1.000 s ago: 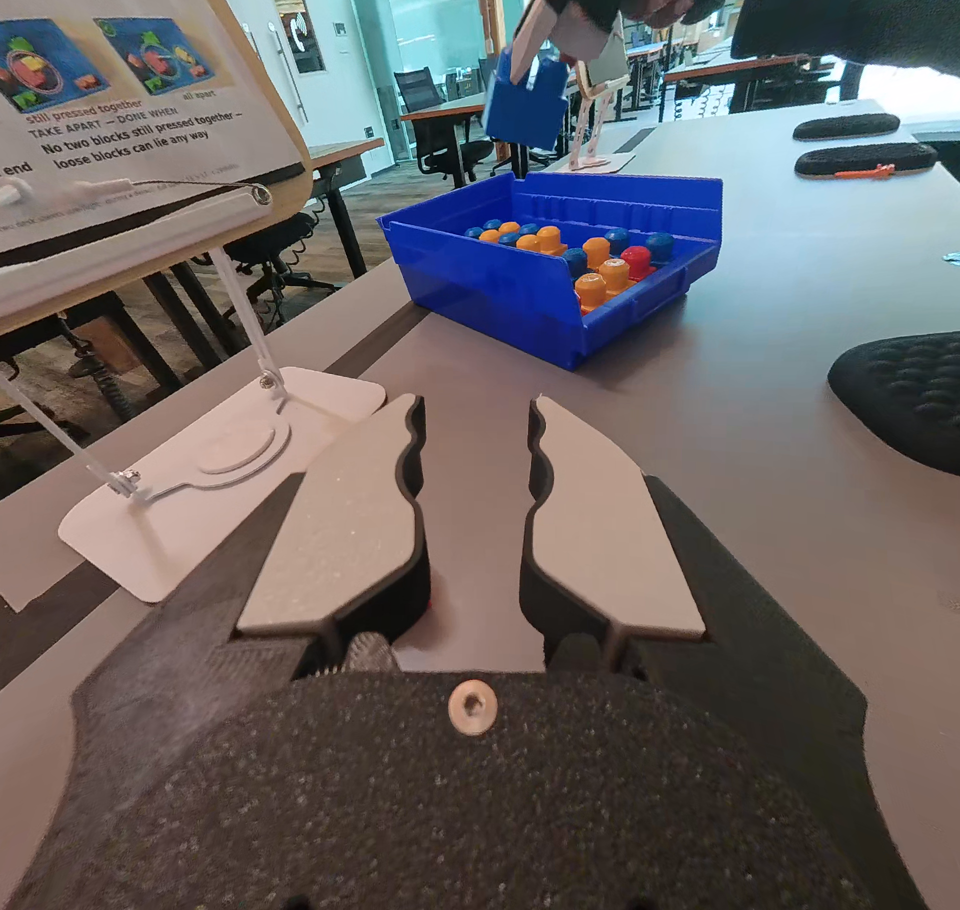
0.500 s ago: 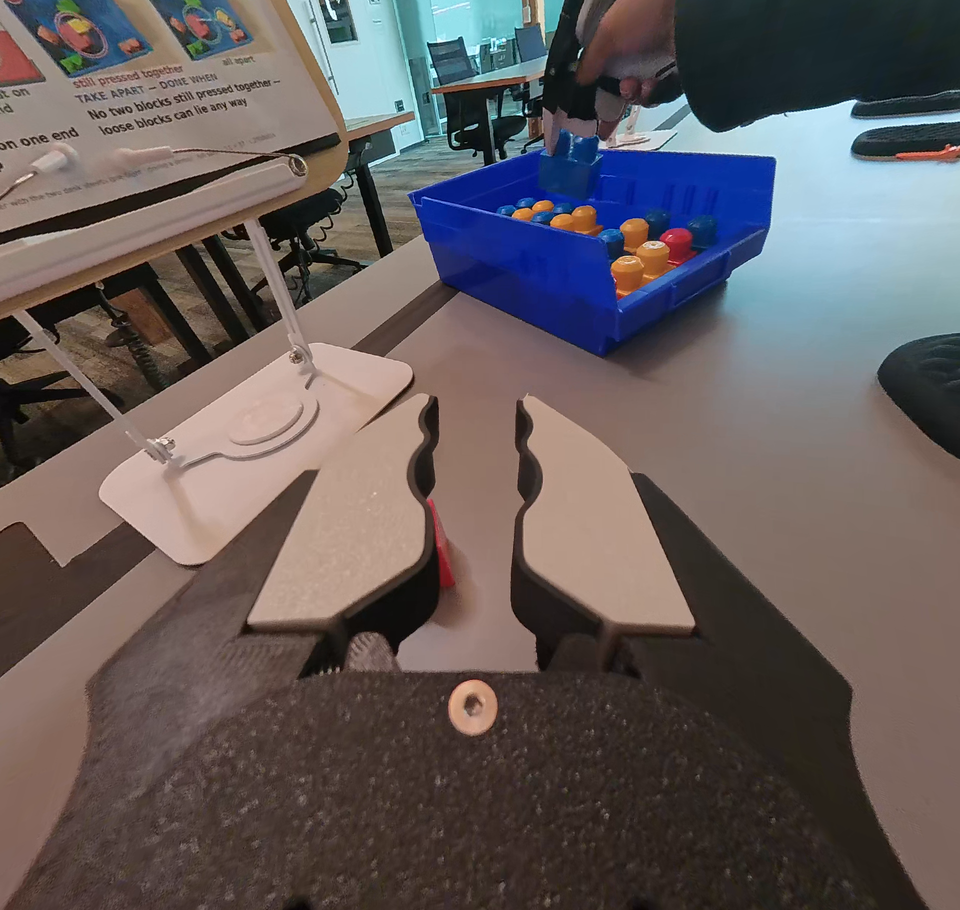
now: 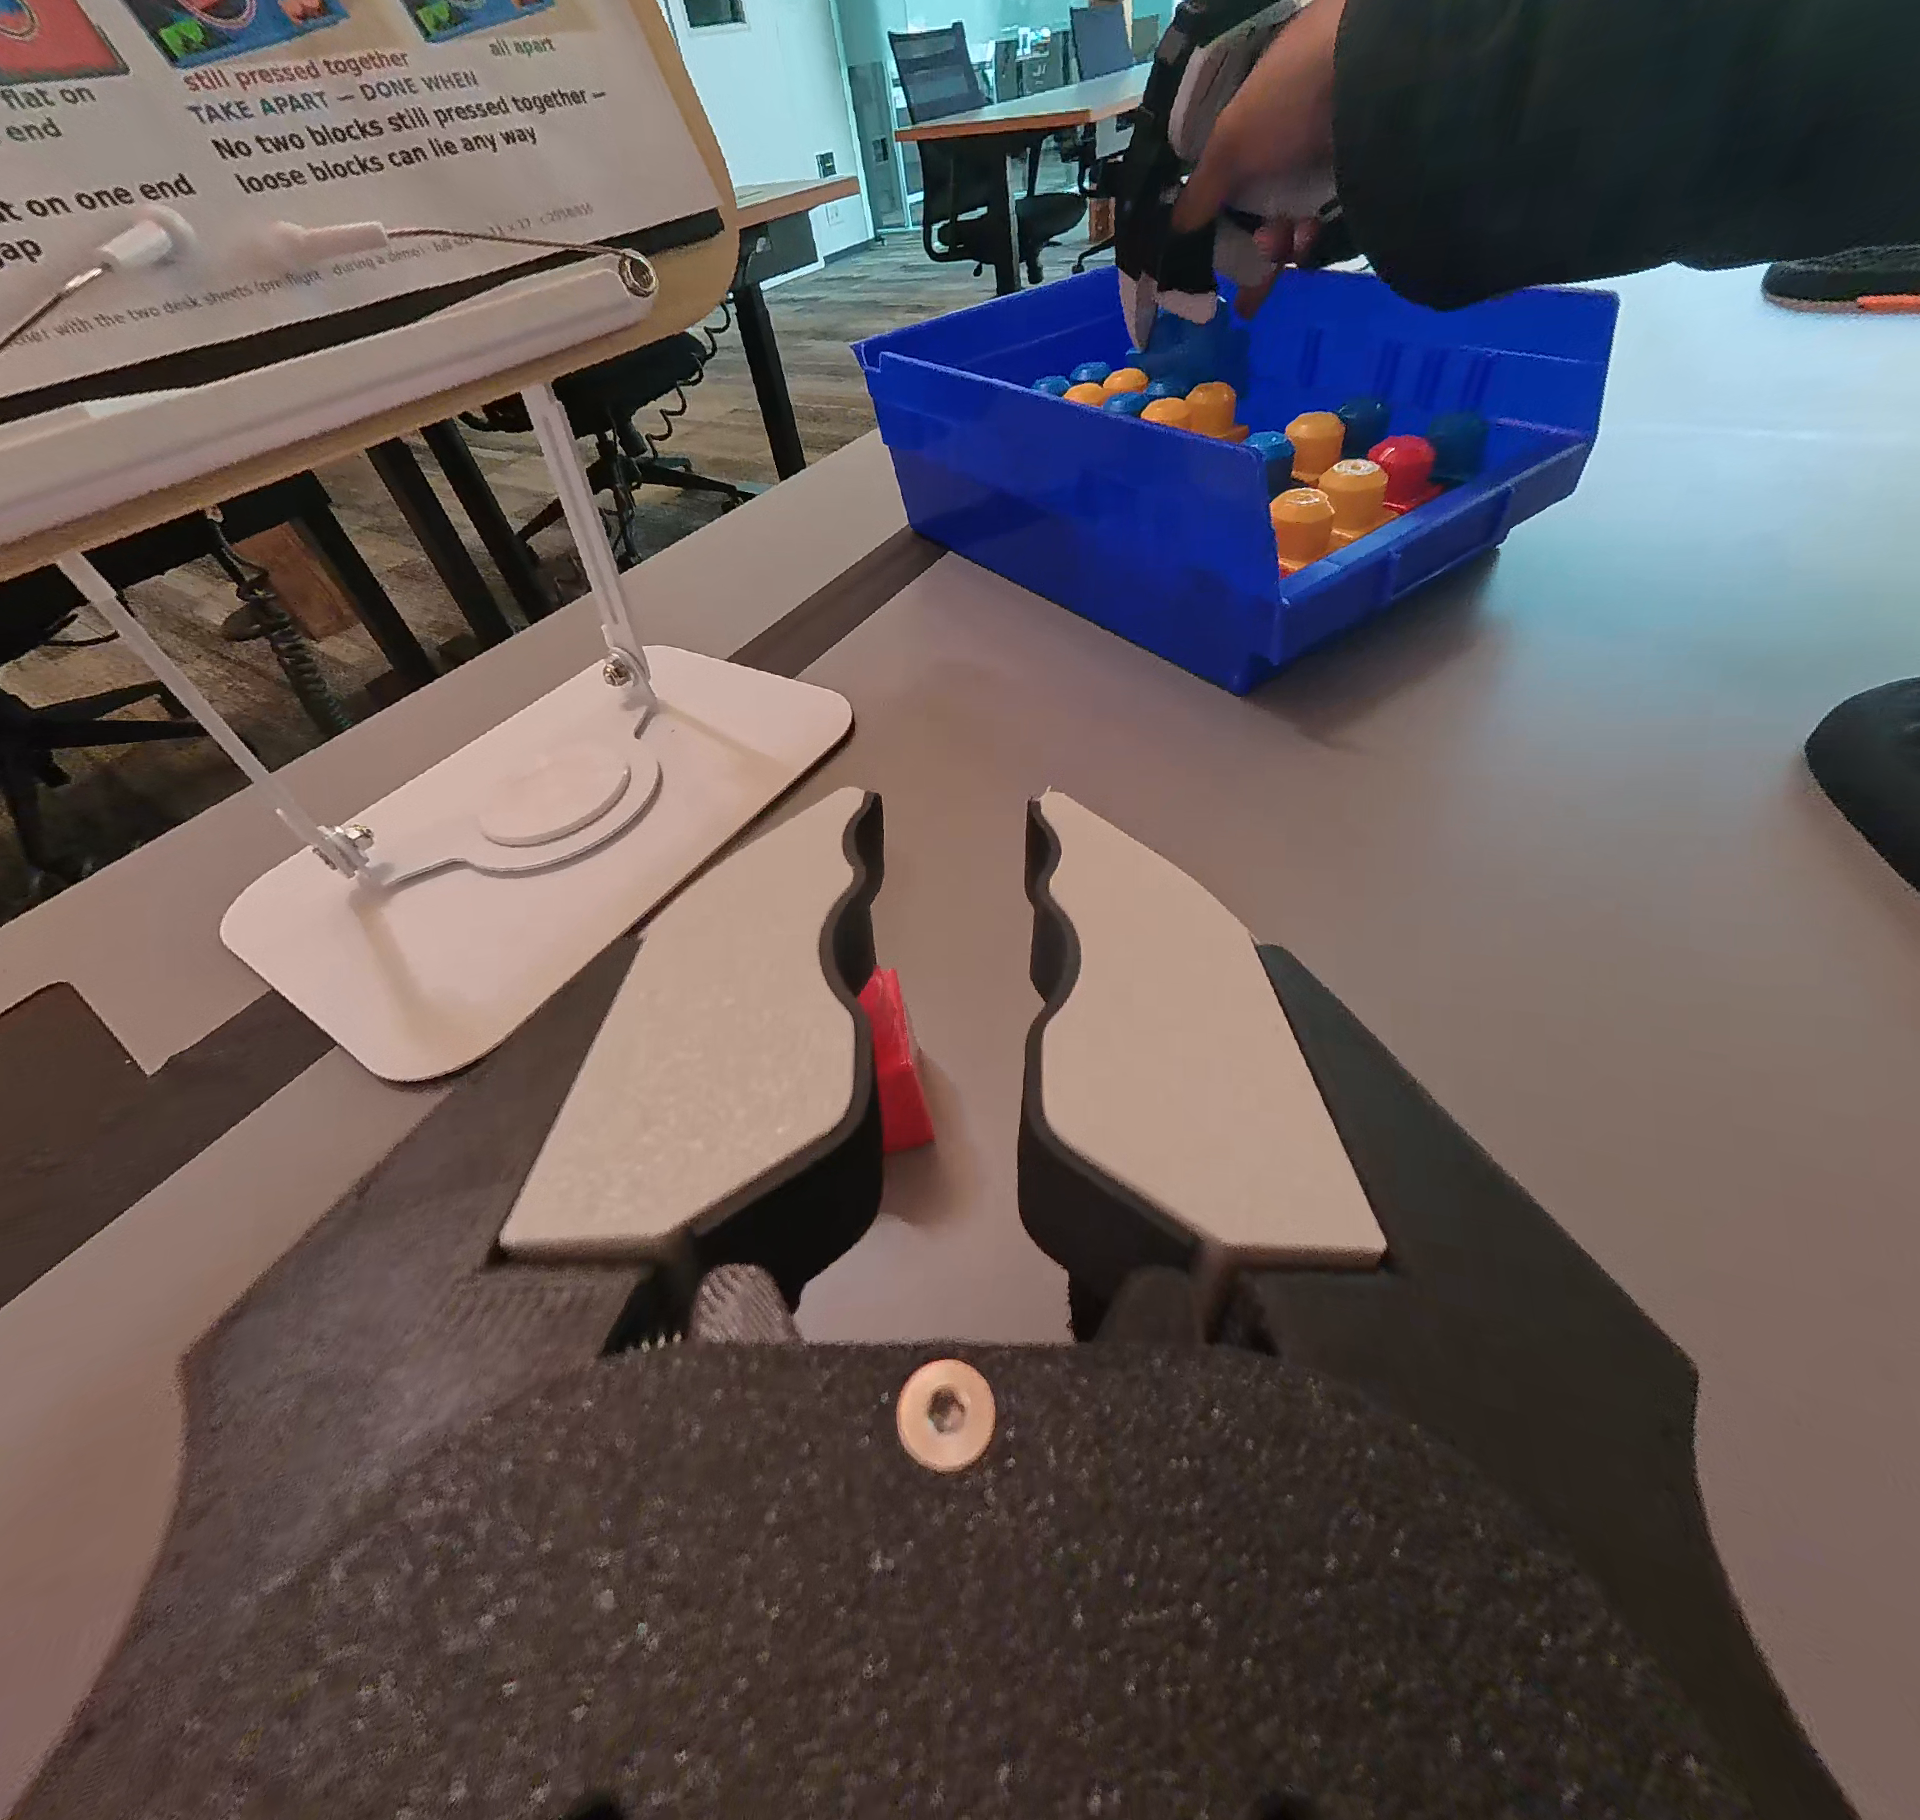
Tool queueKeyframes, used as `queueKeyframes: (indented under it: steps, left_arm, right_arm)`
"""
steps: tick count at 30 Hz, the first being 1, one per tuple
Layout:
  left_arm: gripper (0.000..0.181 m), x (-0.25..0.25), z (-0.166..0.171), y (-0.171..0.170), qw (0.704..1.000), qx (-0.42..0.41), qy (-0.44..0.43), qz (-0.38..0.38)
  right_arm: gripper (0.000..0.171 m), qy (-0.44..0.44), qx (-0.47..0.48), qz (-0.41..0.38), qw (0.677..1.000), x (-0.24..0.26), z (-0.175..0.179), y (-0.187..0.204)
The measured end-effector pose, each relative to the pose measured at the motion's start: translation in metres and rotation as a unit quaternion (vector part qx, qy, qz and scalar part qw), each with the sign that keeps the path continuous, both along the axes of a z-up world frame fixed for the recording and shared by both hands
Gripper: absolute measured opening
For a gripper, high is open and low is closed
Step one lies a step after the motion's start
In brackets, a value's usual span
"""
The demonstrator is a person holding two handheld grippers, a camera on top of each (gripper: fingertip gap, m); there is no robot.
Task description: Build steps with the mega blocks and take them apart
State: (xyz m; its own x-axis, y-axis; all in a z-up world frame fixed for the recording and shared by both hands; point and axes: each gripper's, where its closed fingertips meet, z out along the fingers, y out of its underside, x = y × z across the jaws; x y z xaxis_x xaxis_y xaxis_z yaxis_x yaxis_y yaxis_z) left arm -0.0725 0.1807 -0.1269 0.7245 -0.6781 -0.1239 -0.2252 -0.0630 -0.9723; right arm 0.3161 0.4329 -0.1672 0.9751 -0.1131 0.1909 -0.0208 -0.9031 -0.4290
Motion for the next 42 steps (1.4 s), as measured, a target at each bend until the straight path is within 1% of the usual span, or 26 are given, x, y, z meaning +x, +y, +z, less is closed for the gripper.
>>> queueKeyframes:
  steps: [7, 16, 20, 23, 26, 28, 31, 33, 36, 38, 42]
  left_arm:
    - [0.026, 0.0, -0.001, 0.0, 1.0, -0.002, 0.002, -0.001]
    - [0.026, -0.002, -0.004, 0.001, 1.0, -0.005, 0.006, 0.001]
    - [0.026, -0.002, -0.003, 0.002, 1.0, -0.002, 0.007, 0.003]
    - [0.024, -0.005, 0.001, 0.003, 1.0, 0.007, -0.003, 0.012]
    - [0.023, -0.012, 0.007, 0.006, 0.999, 0.017, -0.014, 0.03]
    - [0.023, -0.018, 0.01, 0.008, 0.998, 0.021, -0.022, 0.046]
    - [0.021, -0.029, 0.014, 0.013, 0.996, 0.023, -0.034, 0.078]
    - [0.019, -0.039, 0.016, 0.017, 0.993, 0.025, -0.042, 0.107]
    - [0.013, -0.057, 0.021, 0.023, 0.985, 0.031, -0.059, 0.157]
    - [0.0, -0.067, 0.029, 0.023, 0.979, 0.046, -0.078, 0.183]
    - [0.0, -0.084, 0.038, 0.024, 0.964, 0.068, -0.095, 0.237]
  right_arm:
    - [0.028, -0.013, -0.009, 0.007, 1.0, -0.002, -0.016, -0.002]
    - [0.031, -0.021, -0.01, 0.03, 0.999, -0.006, -0.014, -0.002]
    - [0.04, -0.041, 0.008, 0.073, 0.996, -0.01, 0.005, 0.003]
    - [0.041, -0.053, 0.071, 0.136, 0.987, -0.026, 0.04, 0.014]
    - [0.042, -0.052, 0.158, 0.198, 0.966, -0.057, 0.085, 0.02]
    - [0.042, -0.029, 0.217, 0.238, 0.946, -0.088, 0.114, 0.014]
    - [0.044, 0.006, 0.281, 0.308, 0.909, -0.143, 0.146, -0.01]
    - [0.044, 0.021, 0.303, 0.362, 0.882, -0.181, 0.157, -0.033]
    - [0.041, 0.029, 0.304, 0.454, 0.837, -0.238, 0.155, -0.072]
    - [0.038, 0.022, 0.291, 0.506, 0.811, -0.269, 0.143, -0.095]
    - [0.038, 0.028, 0.254, 0.578, 0.775, -0.319, 0.111, -0.135]
